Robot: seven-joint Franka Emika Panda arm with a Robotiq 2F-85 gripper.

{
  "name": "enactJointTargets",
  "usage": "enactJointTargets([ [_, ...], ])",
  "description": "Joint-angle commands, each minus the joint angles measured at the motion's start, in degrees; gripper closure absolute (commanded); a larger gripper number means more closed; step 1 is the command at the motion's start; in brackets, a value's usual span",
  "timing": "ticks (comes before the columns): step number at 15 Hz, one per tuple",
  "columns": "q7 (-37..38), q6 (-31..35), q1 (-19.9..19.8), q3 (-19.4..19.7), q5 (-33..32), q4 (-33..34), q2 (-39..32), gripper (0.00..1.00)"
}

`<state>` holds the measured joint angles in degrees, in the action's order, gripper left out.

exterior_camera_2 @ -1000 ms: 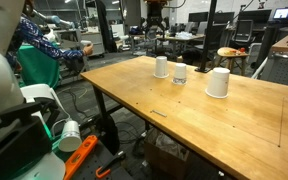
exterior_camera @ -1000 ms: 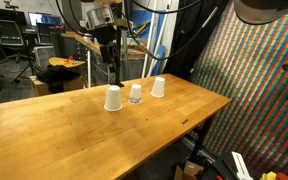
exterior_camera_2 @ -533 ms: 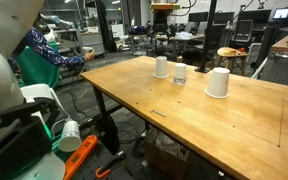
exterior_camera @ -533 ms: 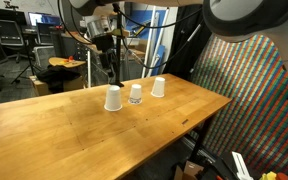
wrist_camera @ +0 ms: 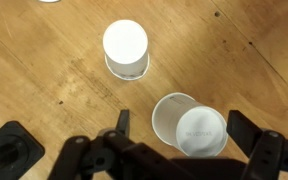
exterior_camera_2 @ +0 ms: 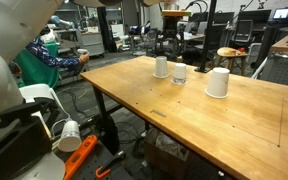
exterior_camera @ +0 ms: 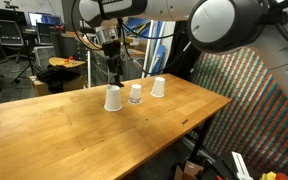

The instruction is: Stack the cups

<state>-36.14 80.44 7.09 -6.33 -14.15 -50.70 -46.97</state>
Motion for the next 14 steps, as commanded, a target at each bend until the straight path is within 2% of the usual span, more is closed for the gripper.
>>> enactJointTargets([
  [1,0.6,0.76,0.68,0.49,-0.91,2.77,-2.5,0.0],
  [8,6.69,4.44,3.78,1.04,-3.3,-0.56,-2.37,0.0],
  [14,8.21,4.09,2.83,1.07,-2.46,-0.82,-2.77,0.0],
])
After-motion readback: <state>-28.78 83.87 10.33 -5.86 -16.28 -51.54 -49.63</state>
